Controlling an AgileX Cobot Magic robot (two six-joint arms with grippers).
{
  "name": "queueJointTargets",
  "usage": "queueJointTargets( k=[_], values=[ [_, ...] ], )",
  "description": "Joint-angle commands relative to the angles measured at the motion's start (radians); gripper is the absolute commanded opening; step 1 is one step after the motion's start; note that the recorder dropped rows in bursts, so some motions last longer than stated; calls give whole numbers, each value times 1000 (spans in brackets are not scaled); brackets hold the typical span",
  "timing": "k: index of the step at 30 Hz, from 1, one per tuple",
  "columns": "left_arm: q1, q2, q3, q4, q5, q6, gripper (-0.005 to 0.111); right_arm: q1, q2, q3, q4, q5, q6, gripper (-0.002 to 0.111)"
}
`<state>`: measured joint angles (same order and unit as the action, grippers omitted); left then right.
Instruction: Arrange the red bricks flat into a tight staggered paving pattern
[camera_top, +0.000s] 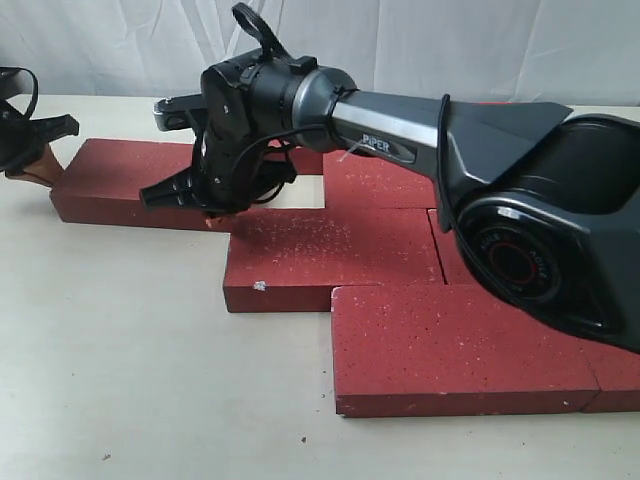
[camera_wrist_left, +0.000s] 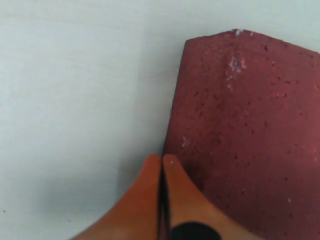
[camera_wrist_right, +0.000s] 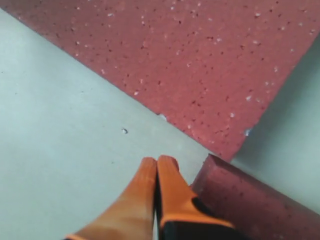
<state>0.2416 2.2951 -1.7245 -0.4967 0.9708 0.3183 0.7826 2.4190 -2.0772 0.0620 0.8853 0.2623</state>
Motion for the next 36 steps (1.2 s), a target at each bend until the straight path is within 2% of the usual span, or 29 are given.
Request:
queueJointTargets(
  k=[1, 7, 22, 36],
  values=[
    [6, 3, -4, -5, 20, -5, 0, -4, 1, -1, -85, -16, 19, -1],
    [6, 3, -4, -5, 44, -5, 0, -4, 1, -1, -150, -20, 48, -1],
    [6, 3, -4, -6, 74, -5, 0, -4, -112, -1, -145, -75, 56, -1],
    [5, 3, 30, -30, 113, -5, 0, -4, -120, -1, -145, -96, 80, -1]
  ],
)
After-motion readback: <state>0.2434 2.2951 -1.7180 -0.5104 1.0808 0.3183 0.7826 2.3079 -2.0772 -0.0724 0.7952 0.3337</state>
